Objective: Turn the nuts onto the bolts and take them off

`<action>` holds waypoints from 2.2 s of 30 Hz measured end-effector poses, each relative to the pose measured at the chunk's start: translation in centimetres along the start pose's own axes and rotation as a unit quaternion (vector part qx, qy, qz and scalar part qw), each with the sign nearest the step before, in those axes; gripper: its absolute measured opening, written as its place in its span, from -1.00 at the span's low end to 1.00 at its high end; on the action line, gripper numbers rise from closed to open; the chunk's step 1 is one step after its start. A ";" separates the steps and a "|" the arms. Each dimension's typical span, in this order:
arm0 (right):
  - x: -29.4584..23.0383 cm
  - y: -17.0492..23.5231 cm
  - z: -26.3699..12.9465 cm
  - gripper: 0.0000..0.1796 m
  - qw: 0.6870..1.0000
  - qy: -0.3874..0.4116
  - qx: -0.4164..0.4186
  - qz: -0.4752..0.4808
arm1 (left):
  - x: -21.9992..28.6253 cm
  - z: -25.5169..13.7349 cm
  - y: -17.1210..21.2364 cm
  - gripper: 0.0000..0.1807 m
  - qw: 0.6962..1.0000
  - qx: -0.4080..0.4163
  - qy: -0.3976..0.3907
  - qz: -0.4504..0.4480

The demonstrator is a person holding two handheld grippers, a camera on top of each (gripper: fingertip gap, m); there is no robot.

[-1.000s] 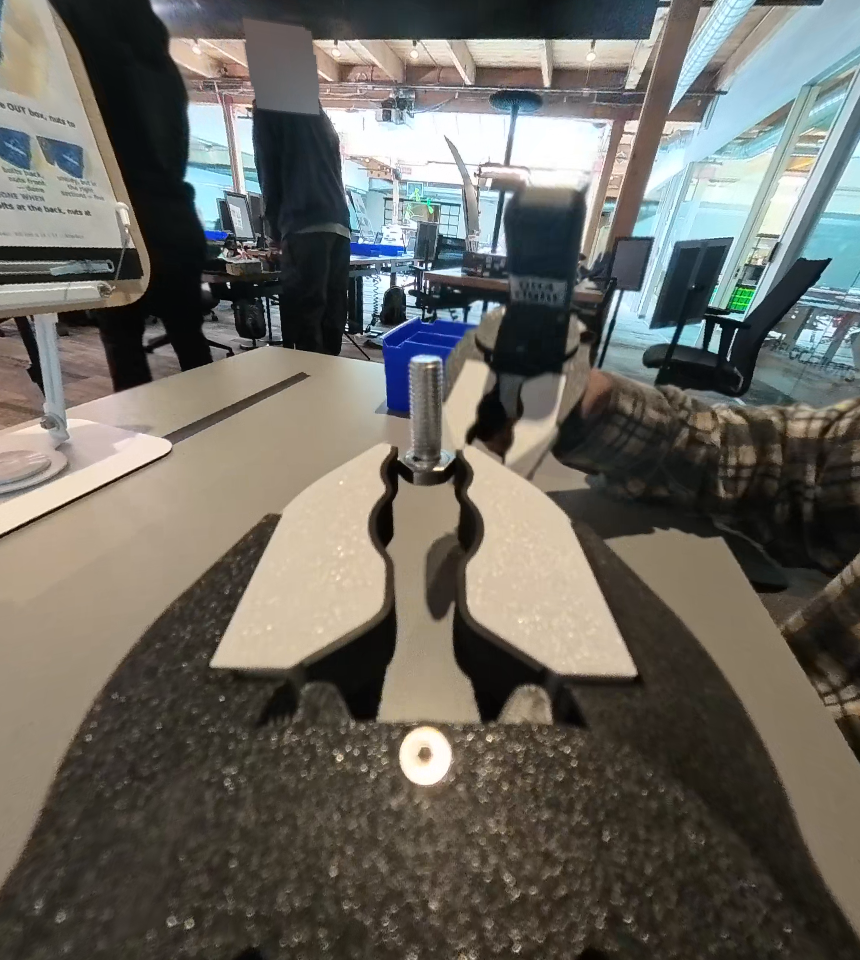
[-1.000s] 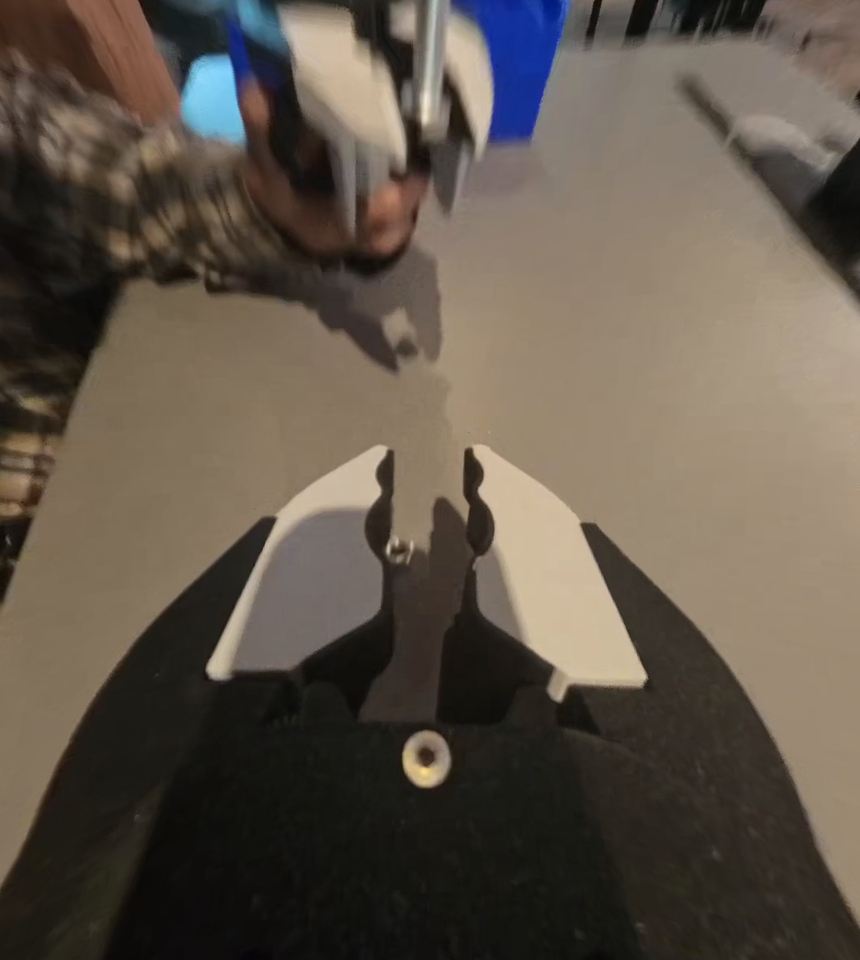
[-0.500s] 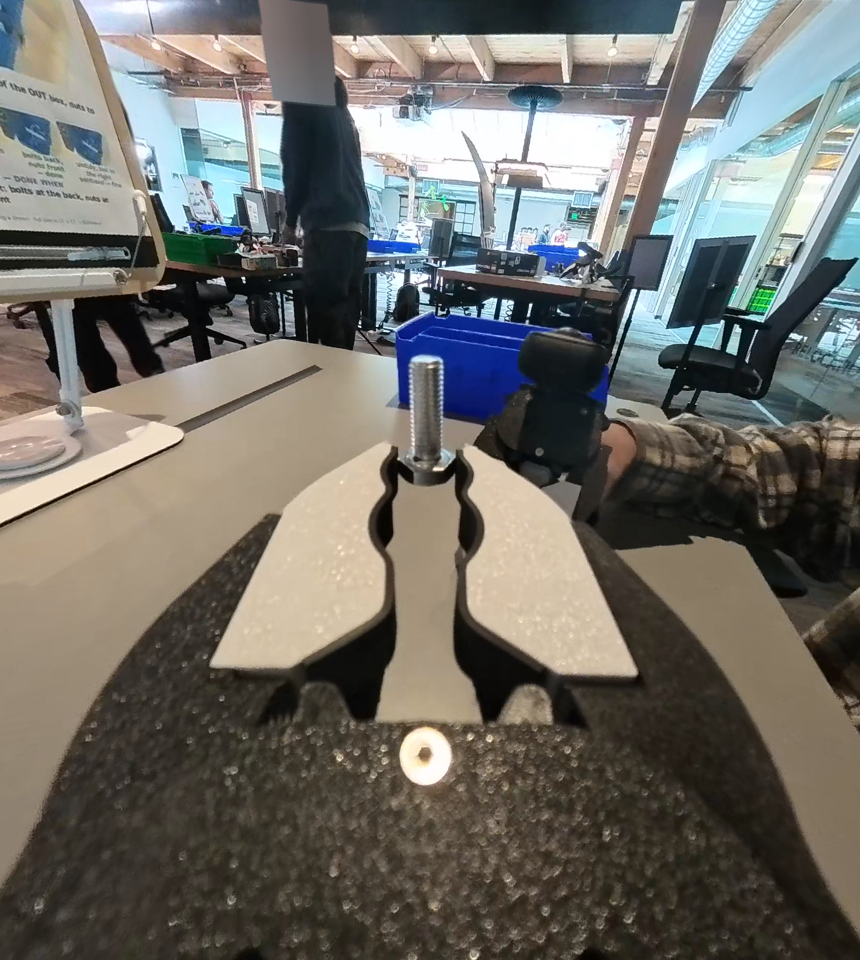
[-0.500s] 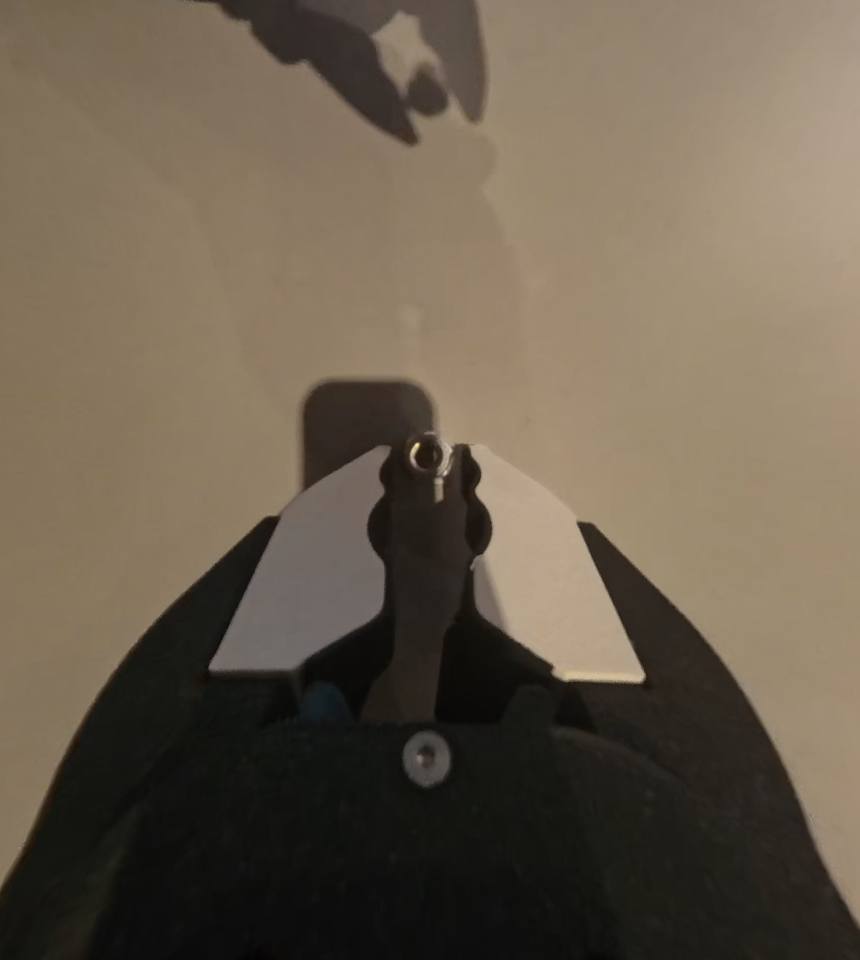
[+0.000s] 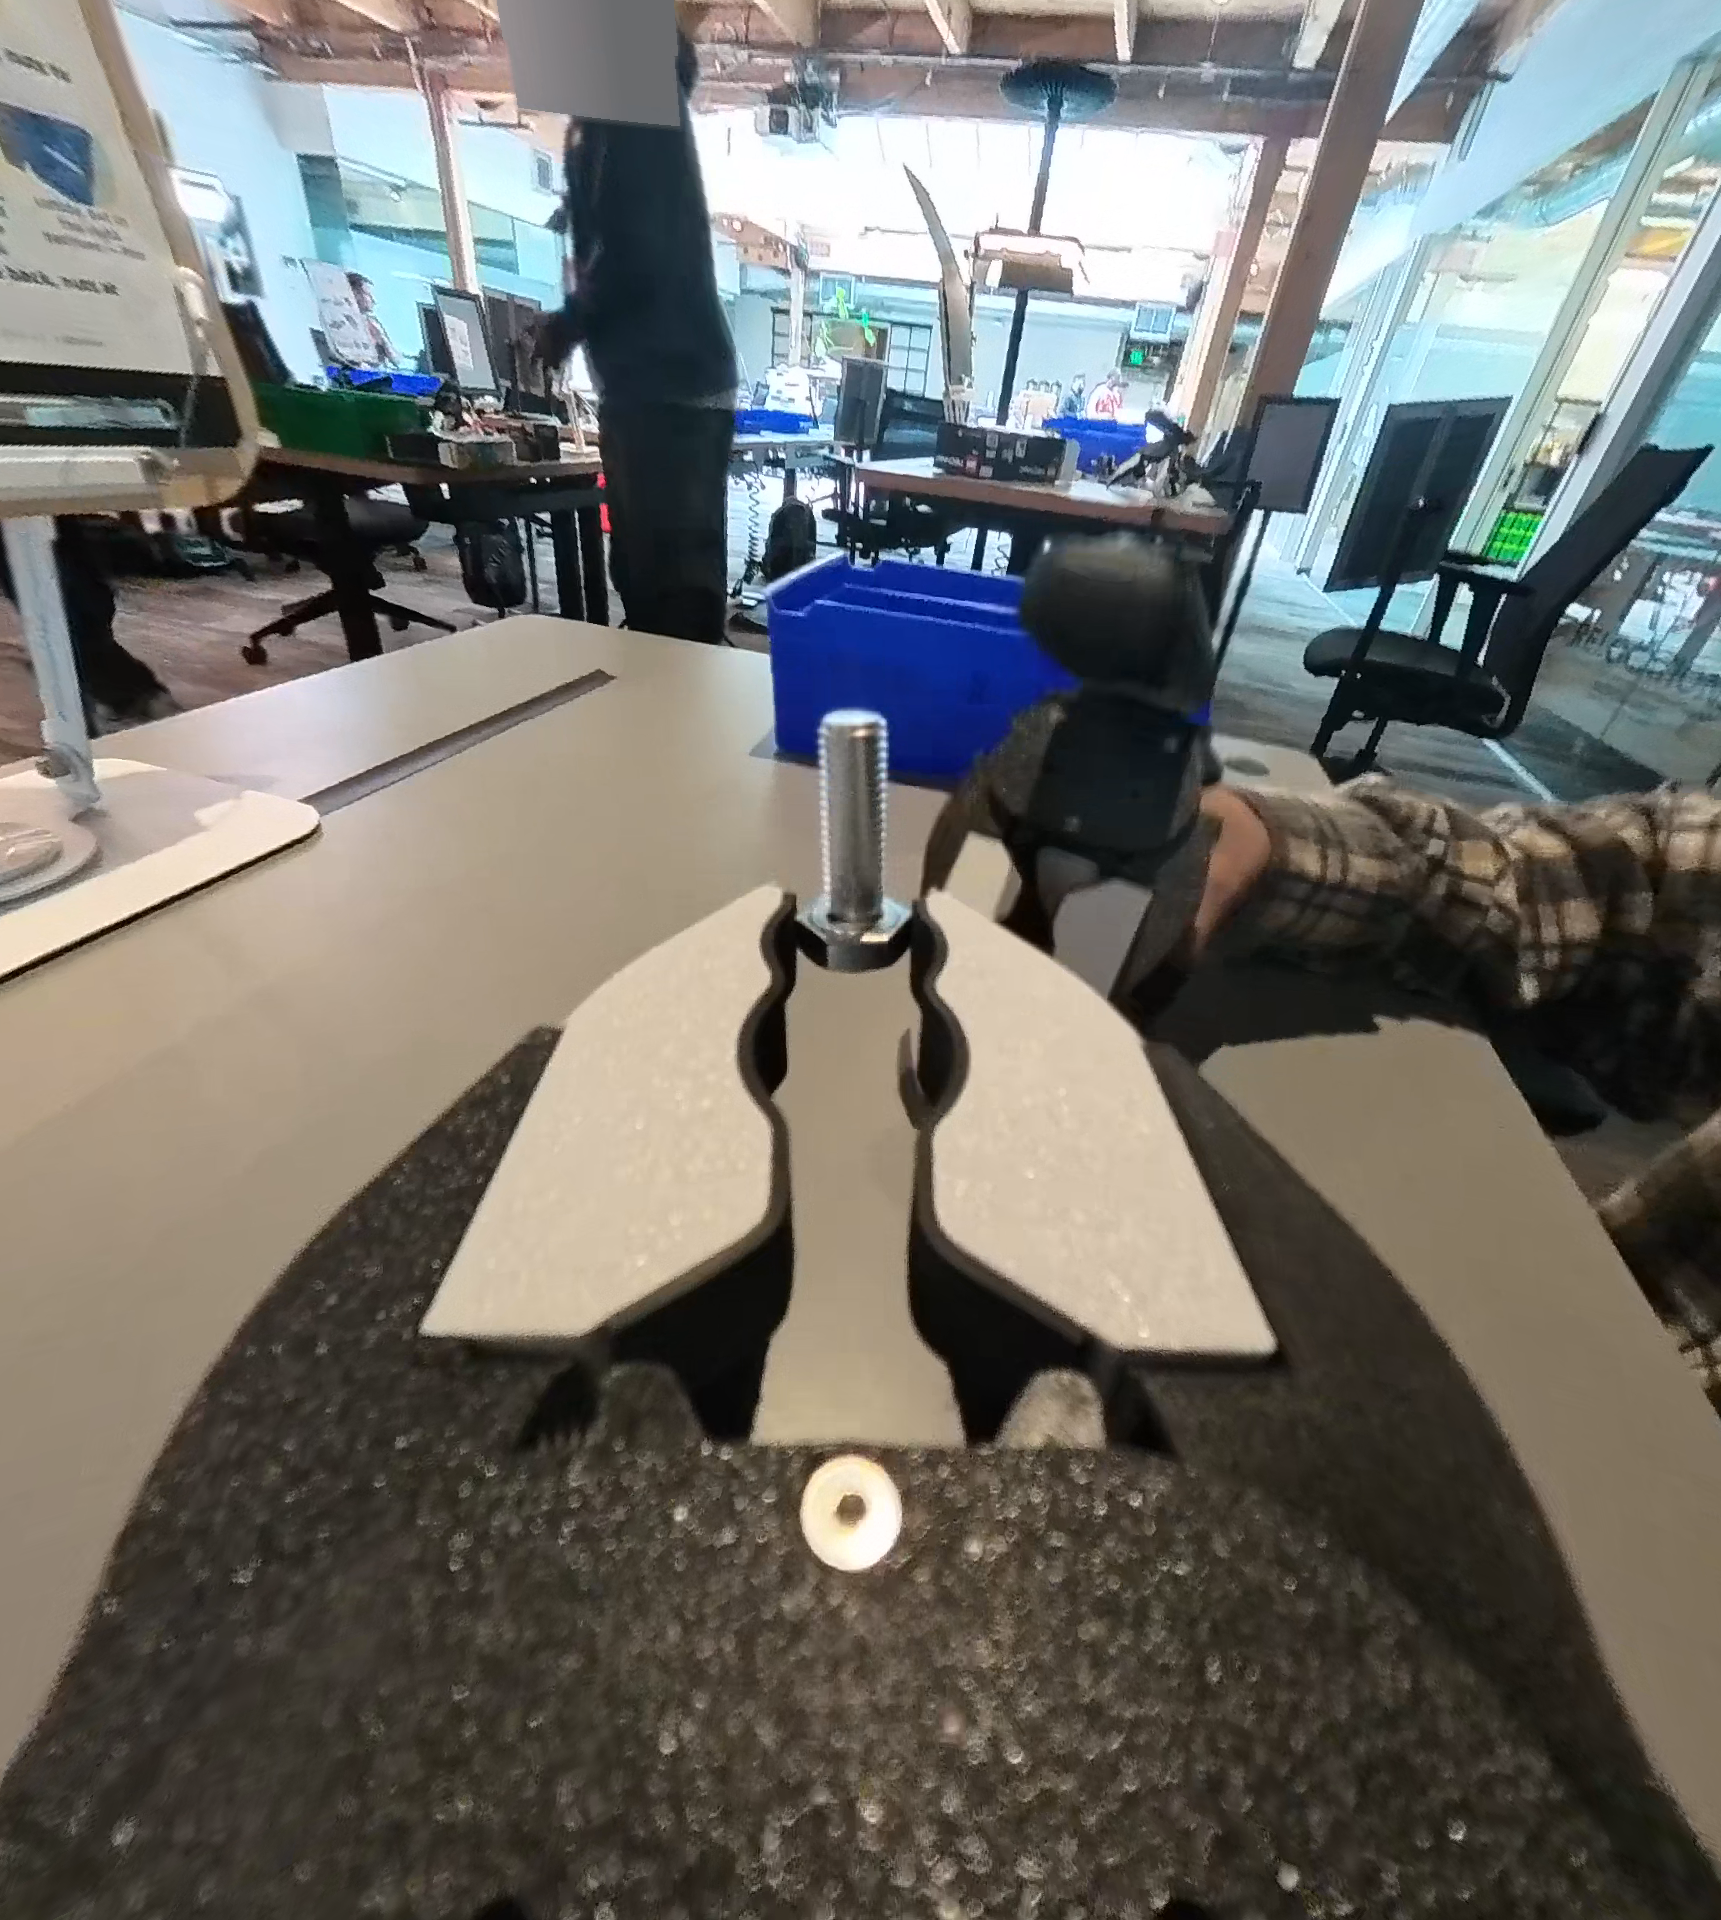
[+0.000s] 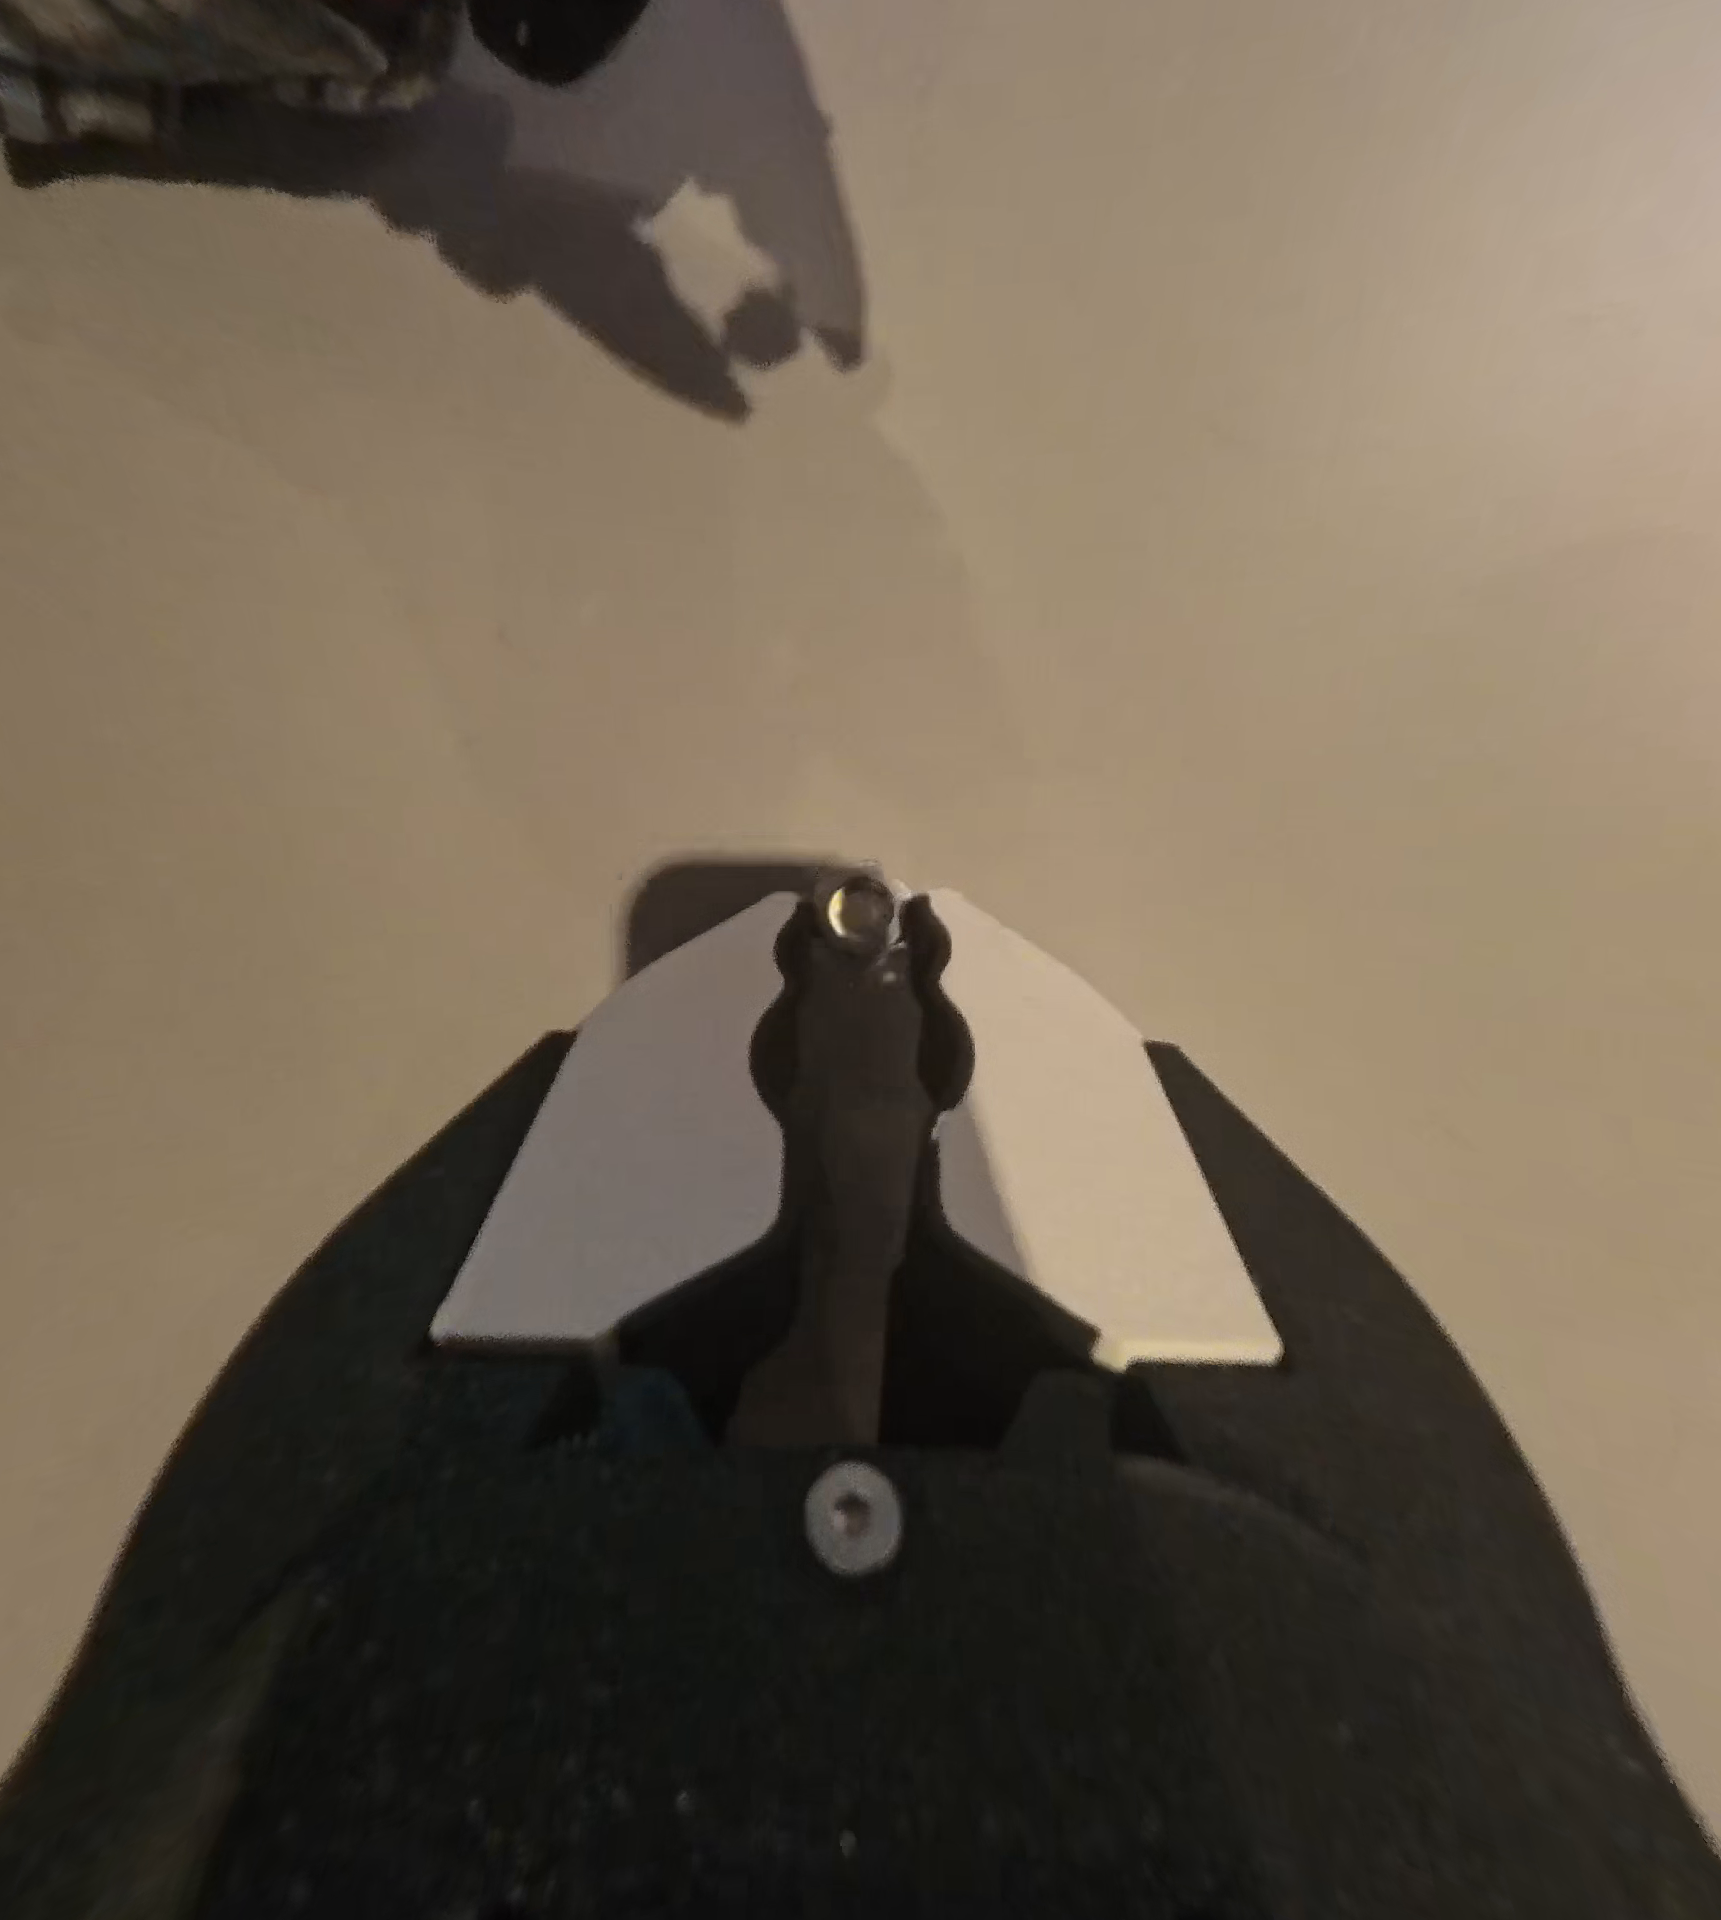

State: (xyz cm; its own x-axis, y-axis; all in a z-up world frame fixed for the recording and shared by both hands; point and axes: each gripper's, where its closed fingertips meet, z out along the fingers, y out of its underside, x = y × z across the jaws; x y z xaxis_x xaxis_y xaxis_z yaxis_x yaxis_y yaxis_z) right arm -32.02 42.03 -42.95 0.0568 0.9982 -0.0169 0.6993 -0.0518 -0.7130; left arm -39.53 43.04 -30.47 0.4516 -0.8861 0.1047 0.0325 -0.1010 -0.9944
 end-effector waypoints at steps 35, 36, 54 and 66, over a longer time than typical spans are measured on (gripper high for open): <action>-2.7 -15.4 -6.3 -0.81 0.991 -0.071 0.040 -0.102 | 3.0 1.5 0.9 -0.78 0.994 -0.056 -0.003 0.095; -2.7 -15.6 -6.4 -0.81 0.991 -0.075 0.053 -0.099 | 3.1 1.5 0.7 -0.78 0.994 -0.050 -0.003 0.094; -3.4 -18.1 -7.4 -0.81 0.951 -0.138 0.271 -0.056 | 3.4 0.4 -1.8 -0.79 0.996 0.033 -0.014 0.081; -3.1 -19.0 -7.5 -0.81 0.930 -0.144 0.335 -0.040 | 3.1 0.1 -2.5 -0.79 0.997 0.057 -0.022 0.055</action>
State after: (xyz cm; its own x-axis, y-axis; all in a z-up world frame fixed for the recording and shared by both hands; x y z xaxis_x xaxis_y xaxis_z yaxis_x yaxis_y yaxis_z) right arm -40.15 39.72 -24.05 -0.2365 0.9695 -0.0641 0.0865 -0.0447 -0.9953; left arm -38.15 40.59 -27.68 0.4960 -0.8683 -0.0037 0.0810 0.0505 -0.9954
